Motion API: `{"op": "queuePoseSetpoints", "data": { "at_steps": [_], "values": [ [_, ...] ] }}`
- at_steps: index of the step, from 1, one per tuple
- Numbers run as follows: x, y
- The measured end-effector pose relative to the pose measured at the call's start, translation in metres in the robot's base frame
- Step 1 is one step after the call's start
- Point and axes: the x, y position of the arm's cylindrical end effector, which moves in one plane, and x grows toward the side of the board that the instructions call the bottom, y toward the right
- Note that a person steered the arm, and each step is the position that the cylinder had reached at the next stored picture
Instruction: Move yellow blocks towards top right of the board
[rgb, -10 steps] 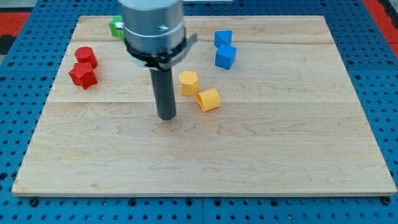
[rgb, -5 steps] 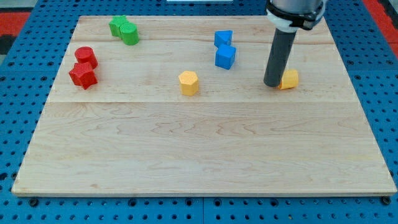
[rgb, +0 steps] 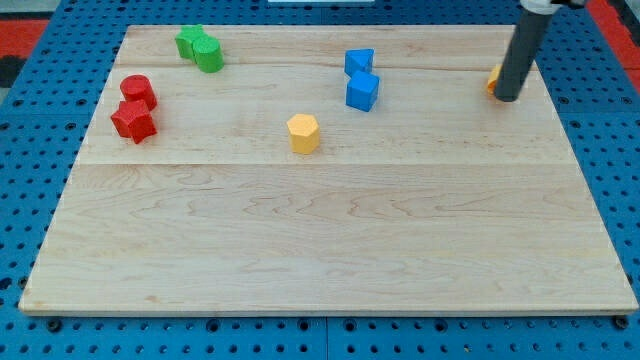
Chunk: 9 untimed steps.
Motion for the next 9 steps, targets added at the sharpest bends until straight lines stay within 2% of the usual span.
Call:
{"op": "queuePoseSetpoints", "data": {
  "at_steps": [1, 2, 3, 4, 5, 6, 7, 8, 9],
  "values": [
    [-0.005, 0.02],
    [-0.051, 0.012],
    [-0.077, 0.011],
    [-0.059, 0.001],
    [-0.074, -0.036],
    [-0.052, -0.041],
    [0.03, -0.097],
    [0.091, -0.209],
    [0.099, -0.326]
  ]
}}
